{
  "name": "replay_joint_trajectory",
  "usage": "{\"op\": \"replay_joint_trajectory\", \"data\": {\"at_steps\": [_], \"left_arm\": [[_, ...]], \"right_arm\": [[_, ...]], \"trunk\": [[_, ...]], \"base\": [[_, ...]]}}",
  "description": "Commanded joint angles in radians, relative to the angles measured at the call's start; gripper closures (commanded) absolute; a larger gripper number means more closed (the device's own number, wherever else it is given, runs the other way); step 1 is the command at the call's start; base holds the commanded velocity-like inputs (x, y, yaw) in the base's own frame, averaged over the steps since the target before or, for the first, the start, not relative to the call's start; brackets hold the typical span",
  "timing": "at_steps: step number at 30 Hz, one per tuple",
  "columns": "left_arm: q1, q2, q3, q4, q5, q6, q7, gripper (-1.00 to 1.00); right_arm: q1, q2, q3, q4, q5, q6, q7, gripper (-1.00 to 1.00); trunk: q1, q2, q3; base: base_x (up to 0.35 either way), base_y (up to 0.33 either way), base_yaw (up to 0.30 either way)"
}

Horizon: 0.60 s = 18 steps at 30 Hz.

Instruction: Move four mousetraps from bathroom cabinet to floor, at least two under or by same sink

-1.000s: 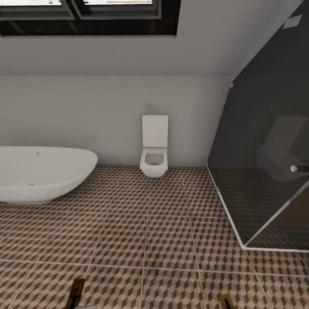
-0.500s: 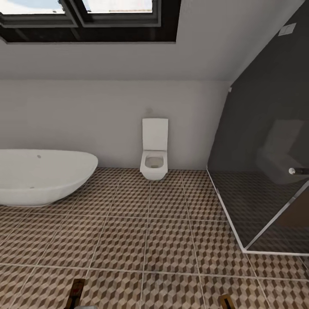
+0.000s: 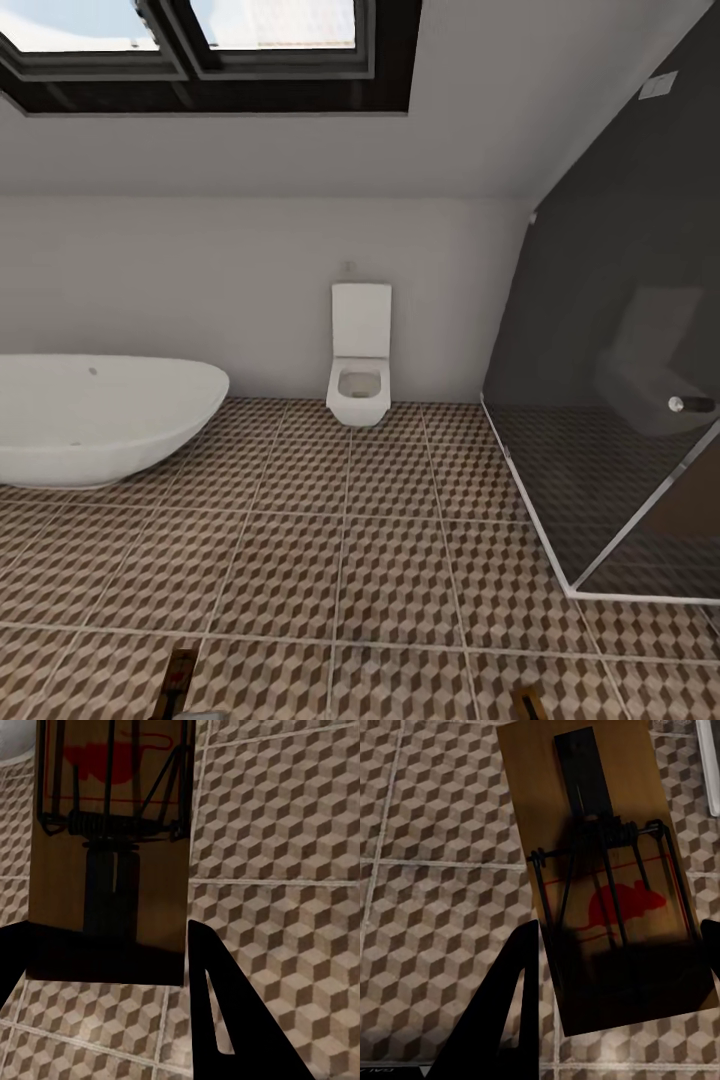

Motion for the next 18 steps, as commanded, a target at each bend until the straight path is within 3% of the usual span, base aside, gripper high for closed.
{"op": "replay_joint_trajectory", "data": {"at_steps": [1,18], "left_arm": [[-0.001,-0.001,-0.008,0.004,-0.001,-0.002,0.009,1.00],[-0.001,-0.001,-0.008,0.004,-0.001,-0.002,0.008,1.00]], "right_arm": [[-0.001,-0.001,0.008,0.000,-0.010,-0.004,-0.003,1.00],[-0.001,-0.001,0.008,0.000,-0.010,-0.004,-0.003,1.00]], "trunk": [[0.001,-0.002,0.000],[0.001,-0.002,0.026]], "base": [[0.000,0.000,0.000],[0.000,0.000,0.000]]}}
